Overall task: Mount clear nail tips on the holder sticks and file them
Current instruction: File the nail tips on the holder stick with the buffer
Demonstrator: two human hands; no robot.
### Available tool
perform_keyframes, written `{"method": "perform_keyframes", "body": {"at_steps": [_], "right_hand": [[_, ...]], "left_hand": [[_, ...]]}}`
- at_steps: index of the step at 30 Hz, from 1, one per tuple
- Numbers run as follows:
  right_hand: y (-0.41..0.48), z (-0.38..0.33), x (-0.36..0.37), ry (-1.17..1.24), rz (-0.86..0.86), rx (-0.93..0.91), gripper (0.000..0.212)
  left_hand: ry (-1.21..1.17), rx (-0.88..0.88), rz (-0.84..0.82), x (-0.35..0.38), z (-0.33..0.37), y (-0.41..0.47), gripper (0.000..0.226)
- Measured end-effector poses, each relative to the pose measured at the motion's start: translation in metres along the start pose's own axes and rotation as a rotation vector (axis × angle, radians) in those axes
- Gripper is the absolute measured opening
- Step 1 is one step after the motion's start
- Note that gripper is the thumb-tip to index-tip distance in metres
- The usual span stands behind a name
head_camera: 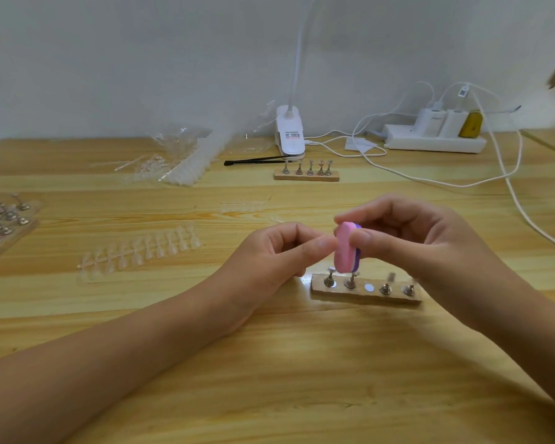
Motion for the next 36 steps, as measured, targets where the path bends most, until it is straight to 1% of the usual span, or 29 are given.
{"method": "perform_keyframes", "body": {"at_steps": [3,5,7,9,11,15,16,19,20,23,24,27,31,34,35,36], "right_hand": [[0.000,-0.001,0.002,-0.100,-0.132,0.058,0.022],[0.000,-0.001,-0.002,-0.117,-0.113,0.058,0.021],[0.000,0.000,-0.005,-0.103,-0.092,0.053,0.021],[-0.001,0.000,-0.002,-0.102,-0.134,0.059,0.021],[-0.001,-0.001,0.000,-0.108,-0.165,0.059,0.020],[0.000,0.000,-0.007,-0.074,-0.057,0.026,0.022],[0.000,0.000,-0.007,-0.080,-0.057,0.025,0.021],[-0.001,0.000,-0.001,-0.127,-0.149,0.046,0.019],[0.000,0.000,-0.002,-0.124,-0.142,0.042,0.020],[0.001,0.001,-0.008,-0.100,-0.040,0.008,0.023],[0.001,0.000,-0.008,-0.098,-0.040,0.008,0.023],[0.000,0.001,-0.001,-0.122,-0.144,0.034,0.020],[0.002,0.001,-0.009,-0.108,-0.042,0.007,0.022],[0.000,0.001,-0.001,-0.139,-0.141,0.033,0.019],[0.000,0.000,-0.001,-0.143,-0.141,0.029,0.020],[0.000,0.000,-0.003,-0.130,-0.107,0.015,0.021]], "left_hand": [[0.030,0.022,-0.019,0.004,0.004,-0.003,0.025],[0.045,0.035,-0.054,0.009,0.006,-0.005,0.027],[0.083,0.038,-0.074,0.011,0.006,-0.005,0.023],[0.114,0.039,-0.061,0.009,0.006,-0.005,0.015],[0.113,0.048,-0.055,0.008,0.006,-0.005,0.014],[0.130,0.057,-0.053,0.008,0.006,-0.005,0.025],[0.136,0.056,-0.051,0.008,0.006,-0.005,0.025],[0.146,0.050,-0.042,0.008,0.007,-0.005,0.023],[0.150,0.047,-0.038,0.009,0.007,-0.005,0.024],[0.153,0.045,-0.037,0.010,0.008,-0.005,0.026],[0.150,0.045,-0.039,0.010,0.008,-0.005,0.027],[0.136,0.046,-0.039,0.009,0.008,-0.006,0.025],[0.144,0.039,-0.056,0.011,0.007,-0.006,0.026],[0.150,0.041,-0.051,0.011,0.008,-0.006,0.025],[0.159,0.041,-0.046,0.010,0.008,-0.006,0.027],[0.163,0.042,-0.045,0.009,0.008,-0.006,0.029]]}}
Point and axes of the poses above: each hand's wrist, its own y-axis towards the middle knuckle, its own x-axis out of the palm, z = x × y, the point moved 7 cm from there along y, towards the middle knuckle, and after that the axes turned 2 degrees about -z, right-handed, at the moved point
